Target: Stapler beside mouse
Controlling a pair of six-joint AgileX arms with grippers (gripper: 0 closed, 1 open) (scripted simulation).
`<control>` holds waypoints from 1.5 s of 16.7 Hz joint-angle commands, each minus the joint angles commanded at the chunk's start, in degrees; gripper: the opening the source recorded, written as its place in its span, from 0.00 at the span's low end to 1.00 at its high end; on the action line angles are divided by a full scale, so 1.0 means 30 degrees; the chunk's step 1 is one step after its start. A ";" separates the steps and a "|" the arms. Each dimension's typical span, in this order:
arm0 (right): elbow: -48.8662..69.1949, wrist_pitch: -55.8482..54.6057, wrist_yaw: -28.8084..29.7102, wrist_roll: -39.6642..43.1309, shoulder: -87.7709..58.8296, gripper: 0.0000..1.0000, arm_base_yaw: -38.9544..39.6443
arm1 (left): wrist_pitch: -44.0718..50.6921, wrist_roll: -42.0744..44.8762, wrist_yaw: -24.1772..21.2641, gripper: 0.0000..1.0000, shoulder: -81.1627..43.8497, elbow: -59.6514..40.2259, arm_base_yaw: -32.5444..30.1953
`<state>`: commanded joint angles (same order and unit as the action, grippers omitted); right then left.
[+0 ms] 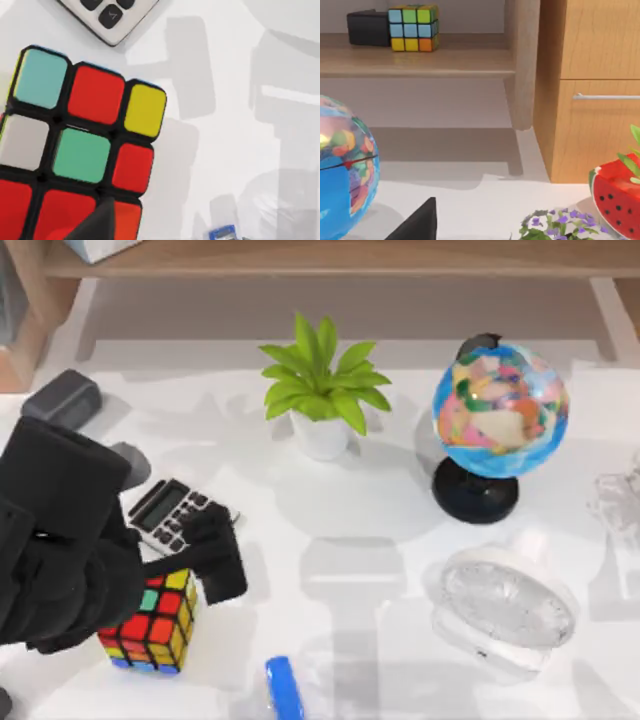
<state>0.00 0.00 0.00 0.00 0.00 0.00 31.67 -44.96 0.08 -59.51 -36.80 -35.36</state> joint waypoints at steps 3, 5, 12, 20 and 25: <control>0.0000 0.0000 0.0000 0.0000 0.0000 1.00 0.0000 | 0.2544 -0.3626 -0.0036 1.00 -0.4606 -0.3033 -0.2865; 0.0000 0.0000 0.0000 0.0000 0.0000 1.00 0.0000 | 0.3985 -0.5700 -0.0011 1.00 -0.7335 -0.4657 -0.4450; 0.0000 0.0000 0.0000 0.0000 0.0000 1.00 0.0000 | 0.6633 -0.9638 0.0201 1.00 -1.2794 -0.7617 -0.7372; 0.0000 0.0000 0.0000 0.0000 0.0000 1.00 0.0000 | 0.5835 -0.9602 0.0204 1.00 -1.3235 -0.7135 -0.7339; 0.0000 0.0000 0.0000 0.0000 0.0000 1.00 0.0000 | 0.2850 -0.9577 0.0199 1.00 -1.4705 -0.5740 -0.7332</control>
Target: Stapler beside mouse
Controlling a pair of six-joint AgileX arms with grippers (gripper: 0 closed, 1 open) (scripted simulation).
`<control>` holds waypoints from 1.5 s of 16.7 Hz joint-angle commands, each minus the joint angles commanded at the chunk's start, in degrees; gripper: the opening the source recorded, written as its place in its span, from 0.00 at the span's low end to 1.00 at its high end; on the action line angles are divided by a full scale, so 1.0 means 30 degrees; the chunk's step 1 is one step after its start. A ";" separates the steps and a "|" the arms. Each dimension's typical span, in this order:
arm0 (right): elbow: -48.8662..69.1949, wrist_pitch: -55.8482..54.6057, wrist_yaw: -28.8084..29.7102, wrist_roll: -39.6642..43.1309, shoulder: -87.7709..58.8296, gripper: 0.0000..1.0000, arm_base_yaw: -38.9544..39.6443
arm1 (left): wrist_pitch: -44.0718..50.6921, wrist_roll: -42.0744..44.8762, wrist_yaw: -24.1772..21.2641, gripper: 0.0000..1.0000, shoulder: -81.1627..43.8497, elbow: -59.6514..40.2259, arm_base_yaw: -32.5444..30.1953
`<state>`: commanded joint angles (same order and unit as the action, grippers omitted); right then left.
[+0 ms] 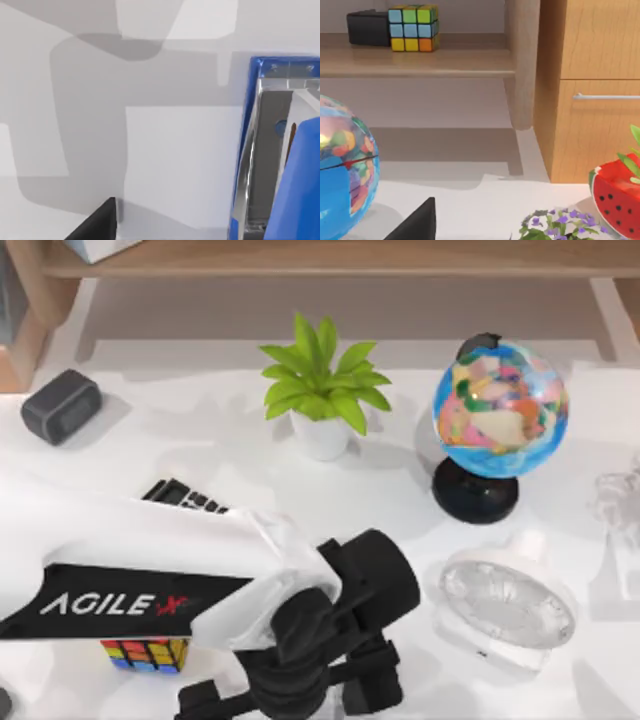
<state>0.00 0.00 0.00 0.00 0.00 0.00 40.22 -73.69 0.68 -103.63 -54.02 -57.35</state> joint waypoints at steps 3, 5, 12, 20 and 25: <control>0.0000 0.0000 0.0000 0.0000 0.0000 1.00 0.0000 | -0.0127 -0.0005 0.0000 1.00 -0.0093 0.0075 -0.0005; 0.0000 0.0000 0.0000 0.0000 0.0000 1.00 0.0000 | -0.0127 -0.0005 0.0000 0.92 -0.0093 0.0075 -0.0005; 0.0000 0.0000 0.0000 0.0000 0.0000 1.00 0.0000 | -0.0127 -0.0005 0.0000 0.40 -0.0093 0.0075 -0.0005; 0.0000 0.0000 0.0000 0.0000 0.0000 1.00 0.0000 | -0.0127 -0.0005 0.0000 0.00 -0.0093 0.0075 -0.0005; 0.0000 0.0000 0.0000 0.0000 0.0000 1.00 0.0000 | -0.0127 -0.0005 0.0000 0.00 -0.0093 0.0075 -0.0005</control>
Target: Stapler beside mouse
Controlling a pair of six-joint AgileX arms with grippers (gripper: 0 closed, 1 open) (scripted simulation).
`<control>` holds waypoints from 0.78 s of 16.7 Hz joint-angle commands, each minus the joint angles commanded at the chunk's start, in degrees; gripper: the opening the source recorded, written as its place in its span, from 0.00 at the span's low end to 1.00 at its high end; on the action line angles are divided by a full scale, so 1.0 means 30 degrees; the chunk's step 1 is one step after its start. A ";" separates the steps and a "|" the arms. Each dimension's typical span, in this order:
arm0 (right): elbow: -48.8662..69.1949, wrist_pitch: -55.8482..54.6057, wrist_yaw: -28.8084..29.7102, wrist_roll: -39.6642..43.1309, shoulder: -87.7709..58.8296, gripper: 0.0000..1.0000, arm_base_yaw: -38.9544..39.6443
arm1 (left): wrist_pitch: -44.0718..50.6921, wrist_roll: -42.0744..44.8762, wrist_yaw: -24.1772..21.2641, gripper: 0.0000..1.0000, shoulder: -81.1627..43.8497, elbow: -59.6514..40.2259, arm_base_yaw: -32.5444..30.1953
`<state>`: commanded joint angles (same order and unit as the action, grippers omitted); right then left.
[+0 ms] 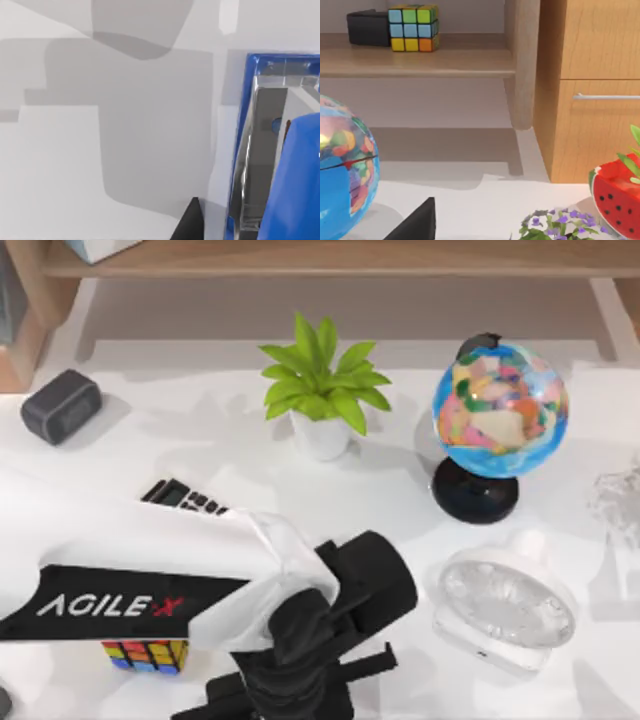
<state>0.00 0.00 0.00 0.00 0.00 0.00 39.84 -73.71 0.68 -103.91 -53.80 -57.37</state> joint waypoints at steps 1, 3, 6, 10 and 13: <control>0.0000 0.0000 0.0000 0.0000 0.0000 1.00 0.0000 | 0.0416 0.0218 -0.0007 0.00 0.0398 -0.0071 0.0032; 0.0000 0.0000 0.0000 0.0000 0.0000 1.00 0.0000 | 0.0722 0.0202 -0.0006 0.00 0.0589 -0.0278 0.0022; 0.0000 0.0000 0.0000 0.0000 0.0000 1.00 0.0000 | 0.1654 0.0190 -0.0005 0.00 0.1037 -0.0704 0.0017; 0.0000 0.0000 0.0000 0.0000 0.0000 1.00 0.0000 | 0.2791 0.0184 -0.0003 0.00 0.1607 -0.1237 0.0018; 0.0000 0.0000 0.0000 0.0000 0.0000 1.00 0.0000 | 0.2744 0.0209 -0.0002 0.00 0.1519 -0.1182 0.0025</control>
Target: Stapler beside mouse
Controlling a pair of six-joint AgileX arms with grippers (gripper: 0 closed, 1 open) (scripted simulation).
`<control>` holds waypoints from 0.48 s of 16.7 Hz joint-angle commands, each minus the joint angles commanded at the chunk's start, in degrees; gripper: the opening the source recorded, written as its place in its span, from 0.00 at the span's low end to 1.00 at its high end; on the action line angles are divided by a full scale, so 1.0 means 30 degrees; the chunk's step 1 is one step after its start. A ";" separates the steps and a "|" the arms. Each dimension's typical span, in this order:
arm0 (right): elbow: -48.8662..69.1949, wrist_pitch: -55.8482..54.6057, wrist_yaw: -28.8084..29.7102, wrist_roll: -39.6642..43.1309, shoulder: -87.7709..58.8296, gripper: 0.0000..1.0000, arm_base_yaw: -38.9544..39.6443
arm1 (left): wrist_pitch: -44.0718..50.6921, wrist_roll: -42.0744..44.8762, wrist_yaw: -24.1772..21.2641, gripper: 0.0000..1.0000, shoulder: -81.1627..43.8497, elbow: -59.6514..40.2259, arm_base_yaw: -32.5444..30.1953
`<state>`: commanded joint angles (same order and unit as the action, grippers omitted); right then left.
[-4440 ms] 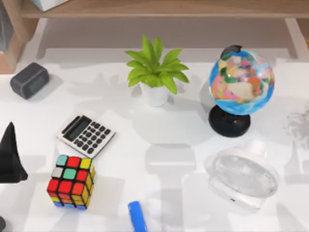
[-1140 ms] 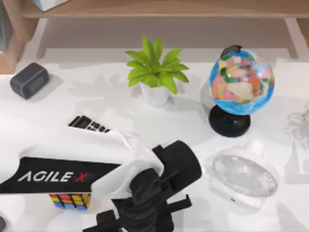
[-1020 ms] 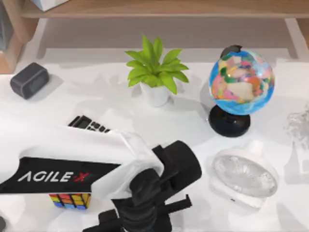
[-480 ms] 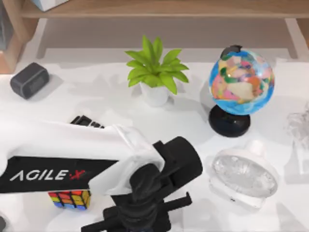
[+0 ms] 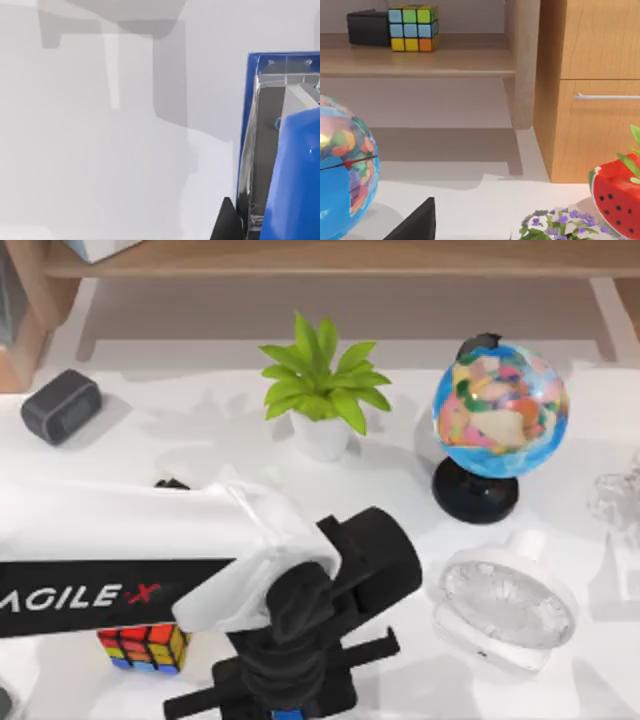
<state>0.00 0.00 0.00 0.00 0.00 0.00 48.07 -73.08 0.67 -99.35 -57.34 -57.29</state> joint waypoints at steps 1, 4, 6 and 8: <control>0.0000 0.0000 0.0000 0.0000 0.0000 1.00 0.0000 | 0.0003 0.0027 -0.0005 0.00 0.0010 -0.0018 0.0024; 0.0000 0.0000 0.0000 0.0000 0.0000 1.00 0.0000 | 0.0192 0.1268 -0.0188 0.00 0.0369 -0.0835 0.1113; 0.0000 0.0000 0.0000 0.0000 0.0000 1.00 0.0000 | 0.0471 0.3116 -0.0394 0.00 0.0695 -0.1874 0.2584; 0.0000 0.0000 0.0000 0.0000 0.0000 1.00 0.0000 | 0.0809 0.5756 -0.0585 0.00 0.0941 -0.3031 0.4517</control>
<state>0.00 0.00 0.00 0.00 0.00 0.00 50.50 -55.81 -1.08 -96.52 -66.44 -43.74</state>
